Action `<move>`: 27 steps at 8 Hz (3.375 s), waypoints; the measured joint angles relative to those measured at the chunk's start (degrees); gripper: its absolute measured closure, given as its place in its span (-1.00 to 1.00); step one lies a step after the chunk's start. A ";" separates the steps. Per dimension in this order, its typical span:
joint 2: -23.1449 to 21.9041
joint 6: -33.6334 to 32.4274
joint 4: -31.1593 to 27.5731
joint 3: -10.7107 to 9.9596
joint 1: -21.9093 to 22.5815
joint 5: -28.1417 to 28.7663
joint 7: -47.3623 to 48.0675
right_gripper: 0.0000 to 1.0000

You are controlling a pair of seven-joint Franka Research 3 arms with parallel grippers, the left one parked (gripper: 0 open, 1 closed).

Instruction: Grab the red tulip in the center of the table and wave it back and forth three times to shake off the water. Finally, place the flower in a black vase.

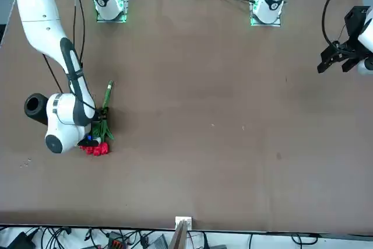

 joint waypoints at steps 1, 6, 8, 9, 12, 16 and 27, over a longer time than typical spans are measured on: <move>-0.01 0.02 0.32 -0.02 -0.01 -0.01 0.00 0.74; -9.20 2.67 3.52 -1.11 -0.22 -0.23 2.45 0.77; -17.58 5.44 3.90 -3.06 -0.54 -0.65 7.81 0.77; -21.55 6.31 3.91 -5.68 -0.64 -0.87 9.39 0.77; -29.69 9.28 4.19 -16.73 -1.82 -1.06 9.57 0.77; -35.05 10.42 6.01 -20.28 -5.22 -0.94 1.78 0.77; -37.24 8.60 5.24 -19.14 33.09 -31.81 55.15 0.77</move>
